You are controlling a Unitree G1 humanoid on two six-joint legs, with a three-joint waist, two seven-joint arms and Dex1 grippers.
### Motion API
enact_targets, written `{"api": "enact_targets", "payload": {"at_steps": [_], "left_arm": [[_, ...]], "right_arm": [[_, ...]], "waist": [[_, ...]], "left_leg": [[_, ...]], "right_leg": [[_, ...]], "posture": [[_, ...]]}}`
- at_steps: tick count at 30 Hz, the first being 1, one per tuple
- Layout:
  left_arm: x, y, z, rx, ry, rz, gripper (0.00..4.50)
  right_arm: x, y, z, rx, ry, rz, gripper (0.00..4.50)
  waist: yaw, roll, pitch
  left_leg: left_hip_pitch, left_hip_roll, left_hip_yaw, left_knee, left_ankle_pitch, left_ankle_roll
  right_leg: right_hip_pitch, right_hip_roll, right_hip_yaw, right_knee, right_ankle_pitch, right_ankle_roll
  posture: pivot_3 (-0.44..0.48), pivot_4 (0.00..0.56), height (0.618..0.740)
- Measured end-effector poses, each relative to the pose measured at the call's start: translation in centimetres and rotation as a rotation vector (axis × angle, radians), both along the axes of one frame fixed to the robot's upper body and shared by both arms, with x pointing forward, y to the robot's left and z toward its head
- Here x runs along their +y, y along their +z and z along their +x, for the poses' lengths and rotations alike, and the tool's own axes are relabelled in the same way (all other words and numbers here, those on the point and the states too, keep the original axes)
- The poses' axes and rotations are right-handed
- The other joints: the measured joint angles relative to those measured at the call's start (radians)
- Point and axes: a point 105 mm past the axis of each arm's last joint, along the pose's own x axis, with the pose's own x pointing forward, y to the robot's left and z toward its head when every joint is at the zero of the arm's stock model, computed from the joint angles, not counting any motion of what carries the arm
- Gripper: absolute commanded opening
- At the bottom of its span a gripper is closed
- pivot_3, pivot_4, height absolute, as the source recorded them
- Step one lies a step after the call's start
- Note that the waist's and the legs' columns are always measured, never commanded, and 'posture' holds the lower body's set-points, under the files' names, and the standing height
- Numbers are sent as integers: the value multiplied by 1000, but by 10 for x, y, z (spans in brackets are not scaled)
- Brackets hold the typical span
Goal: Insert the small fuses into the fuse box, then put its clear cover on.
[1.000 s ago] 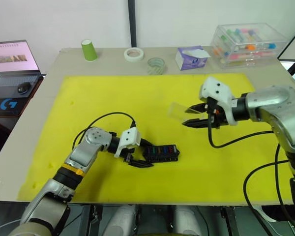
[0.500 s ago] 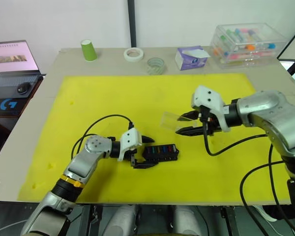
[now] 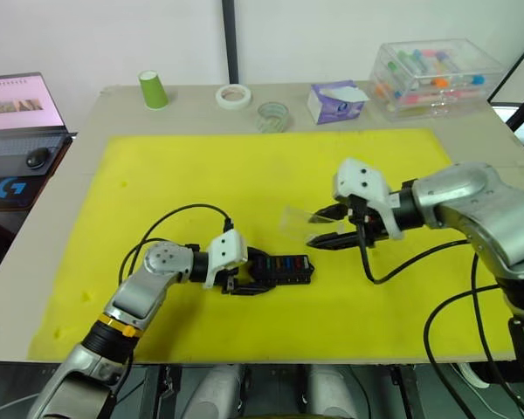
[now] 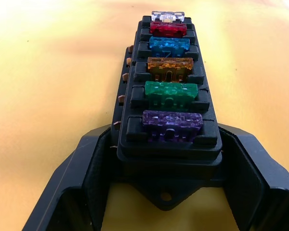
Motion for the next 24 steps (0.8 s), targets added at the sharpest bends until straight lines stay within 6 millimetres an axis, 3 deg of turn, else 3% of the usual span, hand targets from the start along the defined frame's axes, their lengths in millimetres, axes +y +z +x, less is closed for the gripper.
{"api": "enact_targets", "payload": {"at_steps": [4, 9, 24], "left_arm": [[-2, 0, 4, -8, -25, -3, 2771], [-8, 1, 11, -19, -33, -10, 2771], [-8, 0, 11, -29, -33, -14, 2771]], "right_arm": [[12, -11, -4, 28, 49, -33, 1879], [28, -39, -8, 75, 84, -101, 1879], [27, -43, 2, 17, 38, -159, 1879]], "waist": [[1, 0, 0], [6, 0, 0], [4, 0, 0]], "left_leg": [[0, 0, 0, 1, 0, 0], [0, -1, 0, 1, 0, 0], [0, -1, -1, 2, 0, 0]], "right_leg": [[0, 0, 0, 0, 0, 0], [1, -1, -1, 0, 0, 0], [1, -1, -1, 0, 0, 0]], "posture": [[0, 150, 740], [0, 150, 740], [0, 150, 740]]}}
